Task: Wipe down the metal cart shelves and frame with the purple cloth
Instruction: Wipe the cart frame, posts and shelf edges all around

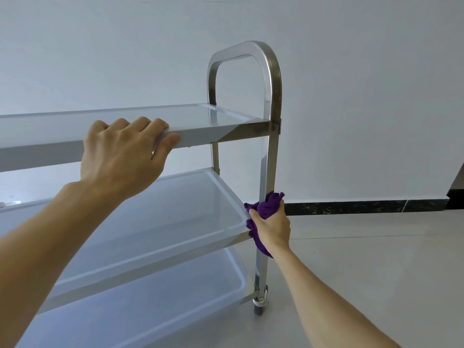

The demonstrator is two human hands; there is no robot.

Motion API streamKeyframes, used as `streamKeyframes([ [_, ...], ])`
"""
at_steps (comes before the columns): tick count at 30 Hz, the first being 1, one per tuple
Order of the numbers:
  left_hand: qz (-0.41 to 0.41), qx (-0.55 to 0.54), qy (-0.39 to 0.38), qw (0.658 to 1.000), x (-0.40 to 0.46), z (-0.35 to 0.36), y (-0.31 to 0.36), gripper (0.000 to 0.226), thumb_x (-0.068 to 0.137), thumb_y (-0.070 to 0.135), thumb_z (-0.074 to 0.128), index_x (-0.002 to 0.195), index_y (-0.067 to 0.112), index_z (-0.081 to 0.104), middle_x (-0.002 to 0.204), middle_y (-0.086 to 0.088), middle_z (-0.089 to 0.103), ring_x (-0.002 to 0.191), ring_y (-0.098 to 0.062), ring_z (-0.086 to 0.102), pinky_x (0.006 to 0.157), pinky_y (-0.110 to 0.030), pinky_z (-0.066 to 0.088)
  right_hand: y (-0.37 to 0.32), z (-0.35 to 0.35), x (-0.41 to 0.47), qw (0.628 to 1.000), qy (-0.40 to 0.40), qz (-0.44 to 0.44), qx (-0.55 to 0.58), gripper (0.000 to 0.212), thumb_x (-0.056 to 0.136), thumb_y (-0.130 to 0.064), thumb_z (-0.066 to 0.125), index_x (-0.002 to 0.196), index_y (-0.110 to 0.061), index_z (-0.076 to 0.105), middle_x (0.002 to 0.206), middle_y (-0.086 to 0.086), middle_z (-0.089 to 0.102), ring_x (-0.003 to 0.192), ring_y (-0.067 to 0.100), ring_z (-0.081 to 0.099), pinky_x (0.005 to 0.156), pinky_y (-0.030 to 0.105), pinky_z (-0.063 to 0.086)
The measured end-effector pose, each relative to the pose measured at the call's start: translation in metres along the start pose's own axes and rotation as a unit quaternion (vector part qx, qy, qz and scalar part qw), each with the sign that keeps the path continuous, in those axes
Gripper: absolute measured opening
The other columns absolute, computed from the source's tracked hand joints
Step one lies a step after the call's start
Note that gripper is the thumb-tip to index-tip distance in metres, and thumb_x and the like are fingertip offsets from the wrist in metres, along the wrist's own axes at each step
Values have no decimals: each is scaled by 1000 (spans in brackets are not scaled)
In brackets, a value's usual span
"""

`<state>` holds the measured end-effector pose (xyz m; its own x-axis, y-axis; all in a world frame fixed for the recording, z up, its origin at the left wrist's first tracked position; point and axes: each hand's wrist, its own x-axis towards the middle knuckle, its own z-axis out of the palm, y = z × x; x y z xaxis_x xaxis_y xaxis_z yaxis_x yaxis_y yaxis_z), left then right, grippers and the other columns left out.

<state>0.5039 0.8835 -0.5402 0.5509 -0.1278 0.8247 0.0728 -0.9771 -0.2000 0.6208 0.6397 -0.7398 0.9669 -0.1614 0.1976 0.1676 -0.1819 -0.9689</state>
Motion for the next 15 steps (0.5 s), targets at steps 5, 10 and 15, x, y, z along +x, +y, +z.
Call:
streamKeyframes([
  [5,-6,2,-14,1000,1,-1,-2,47,102,52,29,113,19,62,99,-4,70,84,-37,62,75,-44,37,-35,-5,13,996,13,-68,-59,48,79,-38,81,112,-21,51,90,-10,63,84,13,66,63,21,48],
  [10,-9,7,-18,1000,-1,-3,-2,47,104,52,28,113,20,62,99,-3,70,84,-37,63,77,-45,39,-135,-13,43,982,88,-167,-17,53,79,-37,81,119,-20,51,95,-12,61,85,13,63,72,27,50],
  [15,-11,7,-18,1000,-2,-5,-2,47,104,52,29,115,21,63,102,-2,71,87,-36,64,78,-44,39,-147,-19,50,983,61,-165,-55,52,80,-34,78,121,-18,50,95,-9,61,83,14,61,71,27,47],
])
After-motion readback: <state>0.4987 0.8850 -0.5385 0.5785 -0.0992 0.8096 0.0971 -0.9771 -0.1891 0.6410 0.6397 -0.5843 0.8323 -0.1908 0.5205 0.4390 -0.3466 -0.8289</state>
